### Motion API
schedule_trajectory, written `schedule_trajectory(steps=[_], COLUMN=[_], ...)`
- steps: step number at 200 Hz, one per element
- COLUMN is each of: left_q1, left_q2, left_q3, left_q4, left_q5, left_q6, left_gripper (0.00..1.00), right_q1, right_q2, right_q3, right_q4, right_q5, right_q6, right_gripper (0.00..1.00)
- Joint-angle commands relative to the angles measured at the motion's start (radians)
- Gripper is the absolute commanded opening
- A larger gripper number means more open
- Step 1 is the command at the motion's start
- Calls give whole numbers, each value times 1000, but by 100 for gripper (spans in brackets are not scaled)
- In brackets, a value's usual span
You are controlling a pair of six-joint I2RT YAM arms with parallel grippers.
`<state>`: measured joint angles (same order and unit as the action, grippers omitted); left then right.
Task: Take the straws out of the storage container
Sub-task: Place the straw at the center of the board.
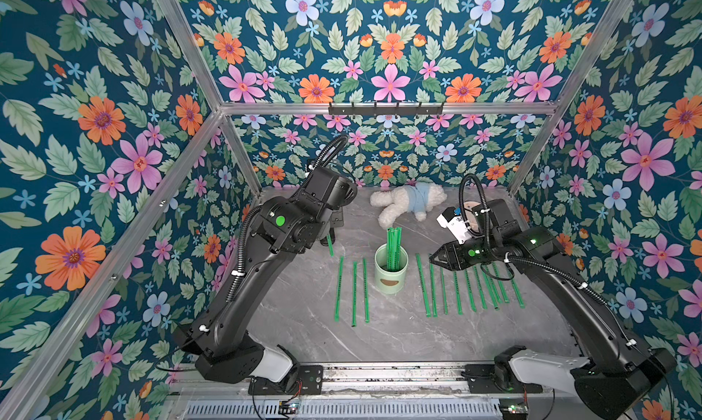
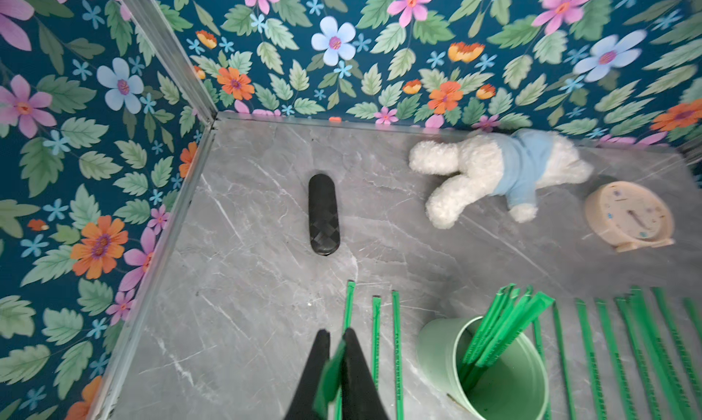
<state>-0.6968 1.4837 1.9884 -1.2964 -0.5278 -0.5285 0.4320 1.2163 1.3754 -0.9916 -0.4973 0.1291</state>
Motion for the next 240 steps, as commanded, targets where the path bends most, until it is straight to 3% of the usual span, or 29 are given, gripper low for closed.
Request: schedule_trajectory(steps=[1, 33, 74, 136, 240], left_q1=[63, 184, 241, 270, 301], left_q2=[48, 149, 328, 526, 598], left_q3=[-65, -244, -374, -347, -335], left_q4=[-117, -101, -18, 35, 85], left_q5=[32, 136, 283, 385, 400], left_q6=[-16, -7, 53, 117, 144], left_gripper=[11, 11, 12, 12, 18], right_q1=[1, 0, 1, 1, 1], right_q2=[1, 3, -4, -3, 8], right_q3=[-2, -5, -10, -27, -30], right_q4=[17, 17, 16, 23, 25], right_q5=[-22, -24, -20, -12, -9], right_q6=[-3, -5, -6, -6, -6], right_gripper=[42, 42, 42, 42, 42])
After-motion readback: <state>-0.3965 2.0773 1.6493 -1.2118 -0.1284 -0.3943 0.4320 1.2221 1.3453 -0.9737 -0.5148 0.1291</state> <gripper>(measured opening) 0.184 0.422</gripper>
